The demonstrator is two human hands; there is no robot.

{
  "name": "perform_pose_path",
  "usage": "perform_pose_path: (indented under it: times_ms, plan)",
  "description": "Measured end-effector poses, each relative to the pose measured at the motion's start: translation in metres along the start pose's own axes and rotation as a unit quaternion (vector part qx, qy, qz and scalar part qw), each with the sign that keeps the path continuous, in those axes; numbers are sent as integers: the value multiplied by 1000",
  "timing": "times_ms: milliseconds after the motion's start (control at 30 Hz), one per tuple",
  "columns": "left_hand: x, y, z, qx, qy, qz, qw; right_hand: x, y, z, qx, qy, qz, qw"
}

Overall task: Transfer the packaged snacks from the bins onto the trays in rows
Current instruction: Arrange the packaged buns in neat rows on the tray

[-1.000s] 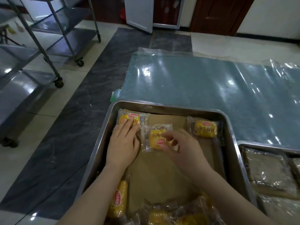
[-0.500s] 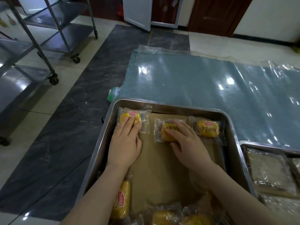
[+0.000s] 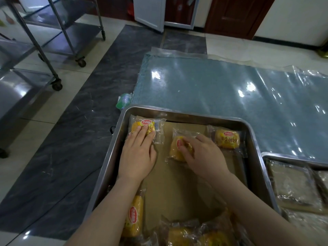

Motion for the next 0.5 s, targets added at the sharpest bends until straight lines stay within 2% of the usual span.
perform_pose_path:
  times_ms: [67, 167, 233, 400, 500]
  plan:
    - [0, 0, 0, 0, -3, -2, 1000, 3, -1, 0, 43, 7, 2, 999]
    - [0, 0, 0, 0, -4, -6, 1000, -4, -2, -1, 106, -76, 21, 991]
    - [0, 0, 0, -1, -4, -9, 1000, -6, 2, -3, 98, -87, 8, 991]
    - [-1, -1, 0, 0, 0, -9, 1000, -8, 13, -10, 19, -28, -97, 995]
    - [-2, 0, 1, -3, 2, -8, 1000, -11, 11, -7, 25, -4, -128, 991]
Point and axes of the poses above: each hand's wrist, its own z-axis towards the middle knuckle, its own x-axis out of the back of the hand, y = z × x, the point moved 6 cm from there along z, towards the middle knuckle, and after that the axes turned 4 degrees about y, right-handed, at the moved point
